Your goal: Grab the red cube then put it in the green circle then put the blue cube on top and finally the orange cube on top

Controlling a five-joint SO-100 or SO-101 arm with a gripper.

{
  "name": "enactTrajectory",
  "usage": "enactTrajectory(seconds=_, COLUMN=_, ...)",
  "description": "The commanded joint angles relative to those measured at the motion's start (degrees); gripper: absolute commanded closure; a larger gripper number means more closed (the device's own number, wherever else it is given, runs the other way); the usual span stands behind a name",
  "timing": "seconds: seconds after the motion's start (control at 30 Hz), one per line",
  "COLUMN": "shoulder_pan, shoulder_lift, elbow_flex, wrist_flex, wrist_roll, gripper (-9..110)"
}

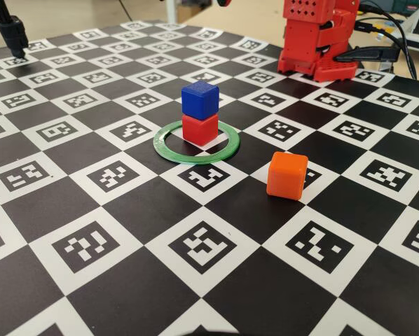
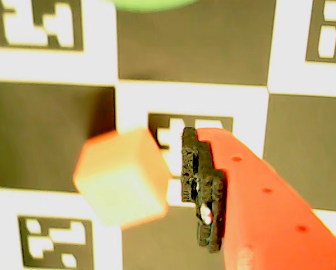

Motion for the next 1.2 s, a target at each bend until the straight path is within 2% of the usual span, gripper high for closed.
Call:
enactTrajectory(seconds=0.0, shoulder_pan=-2.7, shoulder_lift=4.2, elbow_flex=-4.9, wrist_flex=4.8, wrist_roll=2.1, gripper=63)
enactTrajectory(seconds=0.33, shoulder_pan=-11.7, shoulder_lift=-1.0, elbow_flex=-10.5, wrist_flex=5.8, wrist_roll=15.1, gripper=63)
enactTrajectory(seconds=0.63, shoulder_pan=-21.4, shoulder_lift=-8.5, elbow_flex=-17.6, wrist_flex=5.5, wrist_roll=22.7, gripper=63)
enactTrajectory(seconds=1.17, shoulder_pan=-23.5, shoulder_lift=-18.4, elbow_flex=-12.2, wrist_flex=-6.8, wrist_roll=24.1, gripper=63)
